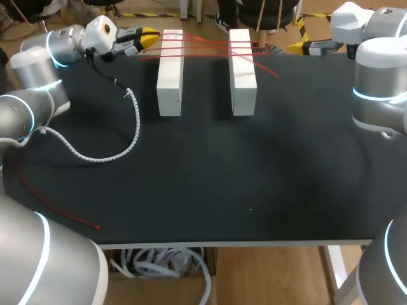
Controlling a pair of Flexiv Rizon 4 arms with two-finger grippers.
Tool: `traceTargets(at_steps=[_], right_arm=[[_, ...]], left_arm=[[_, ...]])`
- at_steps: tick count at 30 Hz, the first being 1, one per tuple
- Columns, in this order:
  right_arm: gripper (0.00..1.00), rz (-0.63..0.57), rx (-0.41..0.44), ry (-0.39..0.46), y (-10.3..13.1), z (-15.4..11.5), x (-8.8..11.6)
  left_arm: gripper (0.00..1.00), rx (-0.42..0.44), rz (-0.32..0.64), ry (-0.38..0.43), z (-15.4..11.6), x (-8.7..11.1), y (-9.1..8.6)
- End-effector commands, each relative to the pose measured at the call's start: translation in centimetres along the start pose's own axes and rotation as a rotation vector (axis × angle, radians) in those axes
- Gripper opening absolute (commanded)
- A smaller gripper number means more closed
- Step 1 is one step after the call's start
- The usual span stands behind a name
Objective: Grab the tape and strap the tape.
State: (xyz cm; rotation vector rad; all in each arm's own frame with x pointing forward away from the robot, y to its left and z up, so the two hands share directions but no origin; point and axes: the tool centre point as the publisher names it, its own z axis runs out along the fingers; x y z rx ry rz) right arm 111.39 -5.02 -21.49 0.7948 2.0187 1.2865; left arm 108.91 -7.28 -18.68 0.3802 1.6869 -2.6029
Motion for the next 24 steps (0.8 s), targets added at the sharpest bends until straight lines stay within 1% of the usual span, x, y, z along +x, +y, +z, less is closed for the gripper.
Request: traceTargets(at_steps=[1,5,9,14,19,22,24], right_arm=[[1.00,0.000,-0.006,-0.001,-0.1,0.0,0.0],[1.00,0.000,-0.006,-0.001,-0.1,0.0,0.0],[1.00,0.000,-0.006,-0.001,-0.1,0.0,0.0],[1.00,0.000,-0.006,-0.001,-0.1,0.0,0.0],[1.00,0.000,-0.006,-0.001,-0.1,0.0,0.0],[1.00,0.000,-0.006,-0.001,-0.1,0.0,0.0],[1.00,0.000,-0.006,-0.001,-0.1,0.0,0.0]], left_arm=[[0.00,-0.021,-0.005,-0.017,1.3,0.4,-1.3],[0.00,-0.008,-0.024,-0.017,2.2,0.7,-2.0],[0.00,-0.001,-0.053,-0.036,3.0,1.2,-2.5],[0.00,0.018,-0.051,-0.050,3.8,1.6,-3.0],[0.00,0.013,-0.045,-0.059,4.5,1.9,-3.8],[0.00,0.005,-0.026,-0.041,4.7,1.7,-4.3],[0.00,0.019,0.015,-0.007,4.8,1.4,-4.5]])
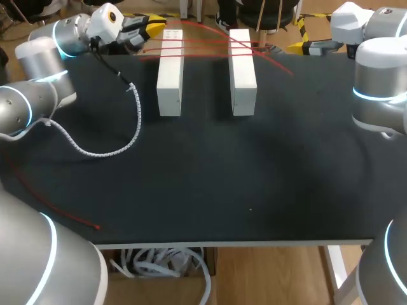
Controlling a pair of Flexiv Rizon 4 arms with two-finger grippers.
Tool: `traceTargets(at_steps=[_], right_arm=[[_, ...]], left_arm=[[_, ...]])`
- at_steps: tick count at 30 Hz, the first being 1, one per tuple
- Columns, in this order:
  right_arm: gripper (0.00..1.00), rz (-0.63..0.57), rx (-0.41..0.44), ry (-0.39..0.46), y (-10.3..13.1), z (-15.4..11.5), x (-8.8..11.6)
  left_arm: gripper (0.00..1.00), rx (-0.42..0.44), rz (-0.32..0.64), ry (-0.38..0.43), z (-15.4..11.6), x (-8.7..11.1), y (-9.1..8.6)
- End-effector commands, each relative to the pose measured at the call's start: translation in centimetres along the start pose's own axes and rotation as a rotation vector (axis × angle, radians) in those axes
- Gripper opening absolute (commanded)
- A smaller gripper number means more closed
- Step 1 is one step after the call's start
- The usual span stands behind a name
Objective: Grab the tape and strap the tape.
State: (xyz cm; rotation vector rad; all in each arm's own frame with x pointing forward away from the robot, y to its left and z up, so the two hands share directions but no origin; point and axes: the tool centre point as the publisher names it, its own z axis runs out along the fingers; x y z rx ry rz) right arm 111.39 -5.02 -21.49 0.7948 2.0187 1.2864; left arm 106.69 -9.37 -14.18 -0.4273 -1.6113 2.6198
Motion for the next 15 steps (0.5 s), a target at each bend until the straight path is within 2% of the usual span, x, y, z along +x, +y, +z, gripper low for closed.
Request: traceTargets(at_steps=[1,15], right_arm=[[1.00,0.000,-0.006,-0.001,-0.11,0.04,0.04],[1.00,0.000,-0.006,-0.001,-0.11,0.04,0.04]], left_arm=[[0.00,-0.033,0.051,-0.047,0.84,0.29,-1.00],[0.00,-0.033,0.051,-0.047,0.84,0.29,-1.00]])
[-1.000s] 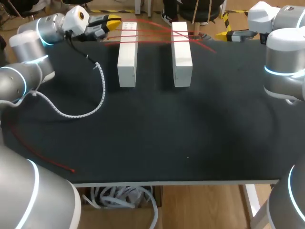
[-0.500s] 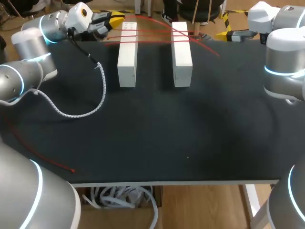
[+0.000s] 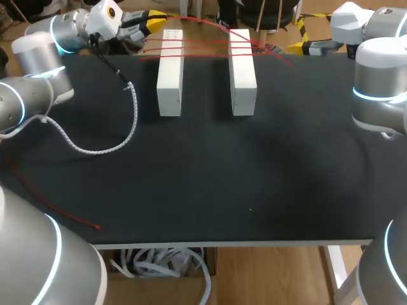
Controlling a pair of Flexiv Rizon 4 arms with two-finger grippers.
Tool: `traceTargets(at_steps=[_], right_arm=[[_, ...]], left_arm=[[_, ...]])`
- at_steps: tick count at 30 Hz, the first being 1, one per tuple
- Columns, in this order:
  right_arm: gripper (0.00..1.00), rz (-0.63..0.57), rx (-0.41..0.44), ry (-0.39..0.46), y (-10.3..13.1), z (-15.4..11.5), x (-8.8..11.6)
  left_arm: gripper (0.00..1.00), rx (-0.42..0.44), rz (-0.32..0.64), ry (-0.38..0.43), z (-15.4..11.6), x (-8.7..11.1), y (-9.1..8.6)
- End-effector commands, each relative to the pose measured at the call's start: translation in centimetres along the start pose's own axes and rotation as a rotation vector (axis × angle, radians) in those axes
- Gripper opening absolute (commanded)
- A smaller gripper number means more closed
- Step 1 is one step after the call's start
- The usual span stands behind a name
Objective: Grab the tape and strap the tape.
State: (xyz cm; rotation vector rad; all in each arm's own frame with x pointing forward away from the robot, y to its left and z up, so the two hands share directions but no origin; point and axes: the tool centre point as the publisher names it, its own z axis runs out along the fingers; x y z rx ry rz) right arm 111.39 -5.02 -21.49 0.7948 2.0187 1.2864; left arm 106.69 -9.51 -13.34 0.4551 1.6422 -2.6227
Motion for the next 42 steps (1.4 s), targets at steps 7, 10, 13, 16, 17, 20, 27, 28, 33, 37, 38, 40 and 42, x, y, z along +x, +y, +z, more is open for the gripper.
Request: traceTargets(at_steps=[7,10,13,16,17,20,27,28,33,37,38,40,42], right_arm=[[1.00,0.000,-0.006,-0.001,-0.1,0.0,0.0],[1.00,0.000,-0.006,-0.001,-0.1,0.0,0.0],[1.00,0.009,0.003,-0.020,-0.2,-0.3,0.3],[1.00,0.024,0.013,-0.054,-0.3,-0.5,0.6],[1.00,0.028,0.018,-0.061,-0.3,-0.5,0.6],[1.00,0.037,0.024,-0.077,-0.4,-0.9,0.8],[1.00,0.066,0.030,-0.072,-0.5,-2.7,2.0],[1.00,0.071,0.030,-0.066,-0.5,-3.0,2.3],[1.00,0.102,0.023,-0.047,-0.3,-4.7,3.7],[1.00,0.141,0.025,-0.061,-0.2,-5.7,4.8],[1.00,0.151,0.026,-0.063,-0.2,-5.9,5.1],[1.00,0.170,0.027,-0.079,-0.1,-6.4,5.6],[1.00,0.184,0.027,-0.097,-0.2,-6.8,6.1]], left_arm=[[0.00,-0.011,0.002,-0.036,0.3,0.5,-0.4],[0.00,-0.011,0.002,-0.036,0.3,0.5,-0.4],[0.00,-0.011,0.002,-0.036,0.3,0.5,-0.4],[0.00,-0.011,0.002,-0.036,0.3,0.5,-0.4],[0.00,-0.011,0.002,-0.036,0.3,0.5,-0.4],[0.00,-0.011,0.002,-0.036,0.3,0.5,-0.4],[0.00,-0.011,0.002,-0.036,0.3,0.5,-0.4],[0.00,-0.011,0.002,-0.036,0.3,0.5,-0.4],[0.00,-0.011,0.002,-0.036,0.3,0.5,-0.4],[0.00,-0.011,0.002,-0.036,0.3,0.5,-0.4],[0.00,-0.011,0.002,-0.036,0.3,0.5,-0.4],[0.00,-0.011,0.002,-0.036,0.3,0.5,-0.4],[0.00,-0.011,0.002,-0.036,0.3,0.5,-0.4]])
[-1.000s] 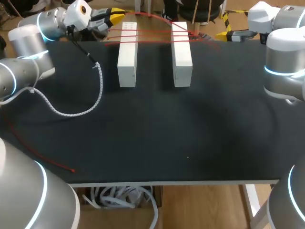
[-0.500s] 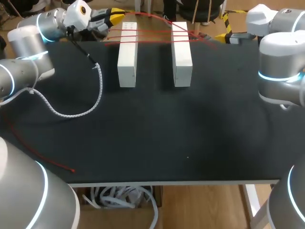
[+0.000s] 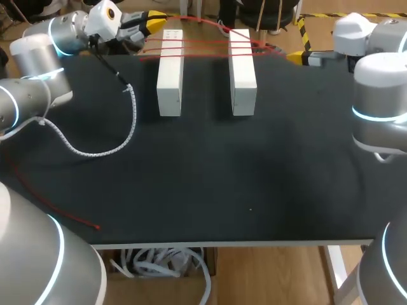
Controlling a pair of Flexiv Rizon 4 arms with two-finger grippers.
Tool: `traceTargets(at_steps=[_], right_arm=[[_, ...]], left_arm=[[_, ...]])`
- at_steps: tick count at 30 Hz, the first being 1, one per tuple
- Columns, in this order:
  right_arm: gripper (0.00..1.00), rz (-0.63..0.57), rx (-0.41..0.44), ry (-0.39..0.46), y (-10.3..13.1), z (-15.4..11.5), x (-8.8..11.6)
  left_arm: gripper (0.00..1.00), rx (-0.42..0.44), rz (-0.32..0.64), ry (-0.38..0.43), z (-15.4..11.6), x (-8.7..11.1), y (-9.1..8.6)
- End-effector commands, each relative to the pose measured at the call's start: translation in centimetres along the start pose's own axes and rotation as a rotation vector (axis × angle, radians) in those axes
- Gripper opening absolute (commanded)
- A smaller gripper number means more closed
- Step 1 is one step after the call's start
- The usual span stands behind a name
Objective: Grab the tape and strap the tape.
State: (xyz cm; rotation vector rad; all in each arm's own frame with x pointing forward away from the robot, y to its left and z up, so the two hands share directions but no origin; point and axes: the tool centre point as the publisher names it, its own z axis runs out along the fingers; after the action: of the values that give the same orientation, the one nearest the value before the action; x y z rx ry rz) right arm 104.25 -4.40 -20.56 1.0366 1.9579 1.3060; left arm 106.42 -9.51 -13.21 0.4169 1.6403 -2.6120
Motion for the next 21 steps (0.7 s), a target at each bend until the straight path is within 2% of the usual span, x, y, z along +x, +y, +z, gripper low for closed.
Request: traceTargets(at_steps=[1,7,17,21], right_arm=[[1.00,0.017,-0.009,-0.041,-0.5,-1.6,1.4],[1.00,0.123,0.043,-0.095,-1.1,-2.0,2.6],[1.00,0.501,0.212,0.054,-0.9,-2.2,4.0],[1.00,0.564,0.226,0.080,-0.8,-2.2,4.3]], left_arm=[[0.00,-0.006,0.002,-0.008,0.2,0.3,-0.2],[0.00,-0.006,0.002,-0.008,0.2,0.3,-0.2],[0.00,-0.006,0.002,-0.008,0.2,0.3,-0.2],[0.00,-0.006,0.002,-0.008,0.2,0.3,-0.2]])
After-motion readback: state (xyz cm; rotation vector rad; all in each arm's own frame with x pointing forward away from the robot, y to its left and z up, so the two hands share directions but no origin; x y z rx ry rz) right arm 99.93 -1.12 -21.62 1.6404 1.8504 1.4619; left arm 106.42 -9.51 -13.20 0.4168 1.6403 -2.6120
